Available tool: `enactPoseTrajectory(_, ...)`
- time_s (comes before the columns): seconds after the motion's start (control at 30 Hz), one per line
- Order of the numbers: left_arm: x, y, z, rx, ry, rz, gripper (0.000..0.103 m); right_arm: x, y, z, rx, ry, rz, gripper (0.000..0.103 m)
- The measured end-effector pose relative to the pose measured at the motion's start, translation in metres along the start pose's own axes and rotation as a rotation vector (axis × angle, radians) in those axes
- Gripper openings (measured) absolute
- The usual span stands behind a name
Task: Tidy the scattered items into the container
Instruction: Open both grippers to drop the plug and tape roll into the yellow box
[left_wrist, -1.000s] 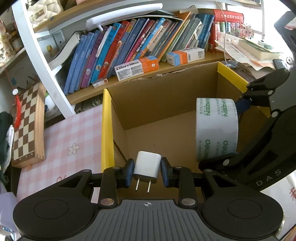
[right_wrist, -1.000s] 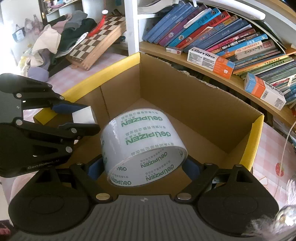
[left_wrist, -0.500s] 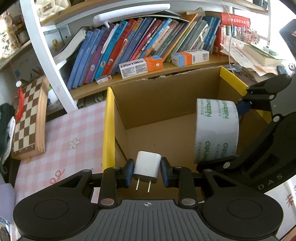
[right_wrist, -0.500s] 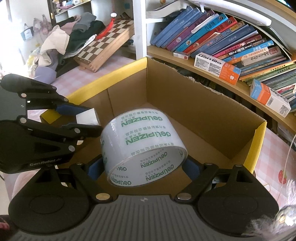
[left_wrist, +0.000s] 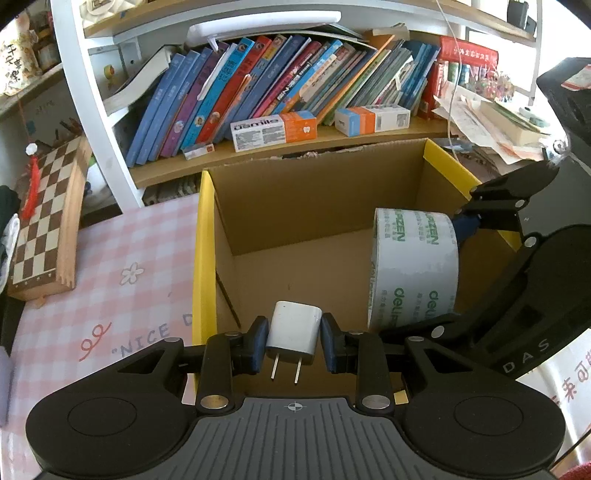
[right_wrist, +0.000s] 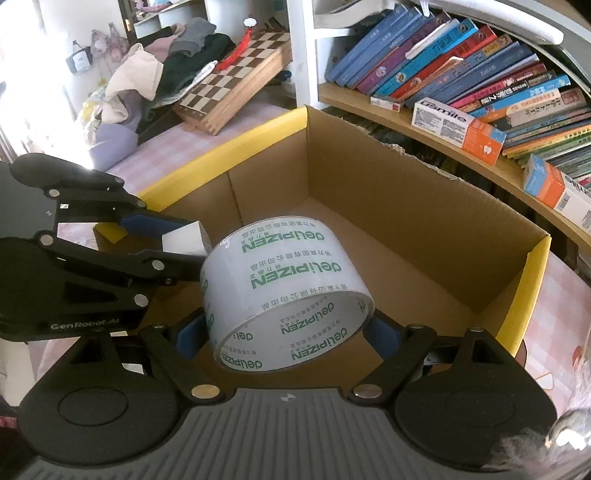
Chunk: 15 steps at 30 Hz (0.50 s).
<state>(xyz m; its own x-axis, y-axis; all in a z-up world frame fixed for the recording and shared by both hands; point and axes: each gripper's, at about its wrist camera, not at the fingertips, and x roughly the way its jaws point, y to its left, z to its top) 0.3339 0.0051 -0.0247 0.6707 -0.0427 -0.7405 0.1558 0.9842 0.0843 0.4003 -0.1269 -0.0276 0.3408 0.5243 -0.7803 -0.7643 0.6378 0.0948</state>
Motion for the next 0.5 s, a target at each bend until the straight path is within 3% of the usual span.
enactPoseTrajectory(0.23, -0.003, 0.003, -0.001, 0.000, -0.021, 0.007, 0.039, -0.003, 0.004, -0.002, 0.007, -0.019, -0.041, 0.091)
enactPoseTrajectory(0.37, -0.016, 0.005, 0.000, -0.015, -0.066, 0.022, 0.056, -0.010, 0.003, -0.004, 0.030, -0.048, -0.056, 0.095)
enactPoseTrajectory(0.5, -0.036, 0.004, -0.001, -0.019, -0.131, 0.034, 0.062, -0.021, 0.004, -0.007, 0.066, -0.082, -0.058, 0.095)
